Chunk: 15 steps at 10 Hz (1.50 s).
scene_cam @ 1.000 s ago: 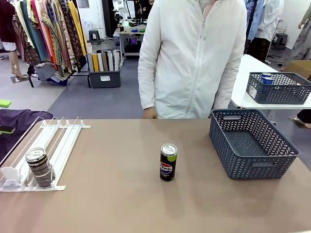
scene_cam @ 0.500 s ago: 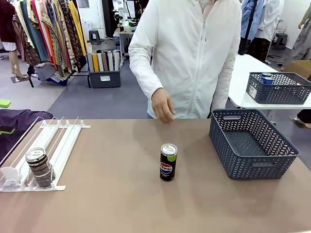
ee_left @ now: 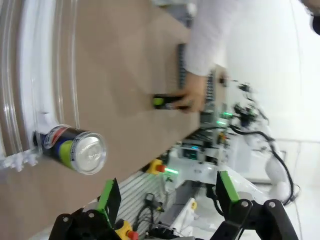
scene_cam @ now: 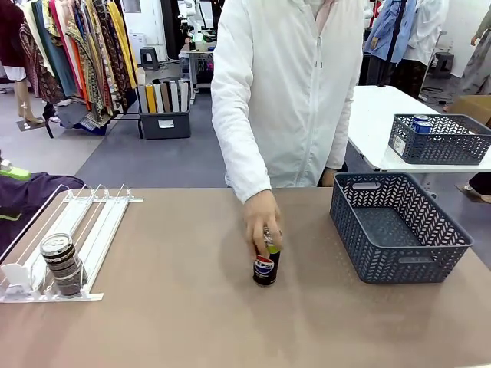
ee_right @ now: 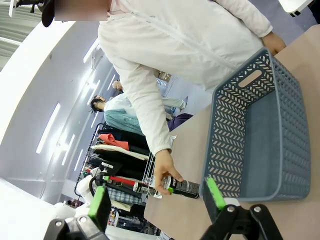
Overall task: Retrieve and store the cans from the dispenser.
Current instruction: Pick up one can from the Automatic Can Dispenser and place it in the middle of the table.
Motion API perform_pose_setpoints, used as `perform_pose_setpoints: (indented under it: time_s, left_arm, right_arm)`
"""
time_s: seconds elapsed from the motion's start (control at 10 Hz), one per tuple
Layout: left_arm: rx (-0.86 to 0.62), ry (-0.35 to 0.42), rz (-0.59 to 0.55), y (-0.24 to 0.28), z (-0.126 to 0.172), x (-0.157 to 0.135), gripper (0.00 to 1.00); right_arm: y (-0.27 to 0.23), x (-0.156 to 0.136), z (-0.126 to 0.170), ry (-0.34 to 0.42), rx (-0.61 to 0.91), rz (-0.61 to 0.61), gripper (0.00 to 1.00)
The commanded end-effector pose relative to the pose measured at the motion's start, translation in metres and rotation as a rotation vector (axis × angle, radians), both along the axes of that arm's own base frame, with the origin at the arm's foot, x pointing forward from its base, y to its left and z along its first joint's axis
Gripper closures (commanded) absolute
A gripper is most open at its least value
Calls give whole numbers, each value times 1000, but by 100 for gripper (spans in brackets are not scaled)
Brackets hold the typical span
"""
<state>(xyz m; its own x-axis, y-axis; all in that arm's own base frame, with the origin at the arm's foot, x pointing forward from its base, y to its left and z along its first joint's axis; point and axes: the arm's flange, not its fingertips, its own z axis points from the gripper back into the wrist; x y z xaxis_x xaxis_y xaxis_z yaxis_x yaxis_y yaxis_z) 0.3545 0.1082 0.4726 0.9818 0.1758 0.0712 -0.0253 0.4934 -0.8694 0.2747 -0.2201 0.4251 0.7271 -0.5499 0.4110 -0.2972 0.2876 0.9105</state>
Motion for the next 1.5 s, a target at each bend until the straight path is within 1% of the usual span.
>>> perform_pose_setpoints:
  time_s: [0.0, 0.1, 0.2, 0.3, 0.4, 0.5, 0.6, 0.7, 0.8, 0.9, 1.0, 1.1, 1.3, 1.4]
  left_arm:
    - [254, 116, 43, -28, 19, -16, 0]
    - [382, 164, 84, -42, 23, -18, 0]
    - [472, 201, 122, -55, 24, -17, 0]
    - [605, 254, 219, -69, 25, -17, 0]
    - [690, 207, 254, -83, 31, -20, 0]
    - [751, 126, 248, -95, 40, -24, 0]
    - [823, 19, 212, -108, 47, -27, 0]
    - [919, -61, 175, -120, 50, -25, 0]
    - [945, -112, 95, -131, 51, -24, 0]
    - [926, -146, -25, -137, 51, -25, 0]
    - [924, -86, -10, -135, 53, -24, 0]
    - [932, -92, 58, -144, 61, -25, 0]
    - [932, -92, 58, -144, 61, -25, 0]
    - [926, -101, 15, -149, 59, -25, 0]
  right_arm:
    - [0, 1, 4, -9, 15, -3, 0]
    - [0, 1, 4, -9, 15, -3, 0]
    - [0, 1, 4, -9, 15, -3, 0]
    - [0, 1, 4, -9, 15, -3, 0]
    - [0, 1, 4, -9, 15, -3, 0]
    - [0, 1, 4, -9, 15, -3, 0]
    - [0, 1, 4, -9, 15, -3, 0]
    - [0, 1, 4, -9, 15, -3, 0]
    - [0, 1, 4, -9, 15, -3, 0]
    - [0, 1, 4, -9, 15, -3, 0]
    - [0, 1, 4, -9, 15, -3, 0]
    - [0, 1, 4, -9, 15, -3, 0]
    - [0, 1, 4, -9, 15, -3, 0]
    - [0, 1, 4, -9, 15, -3, 0]
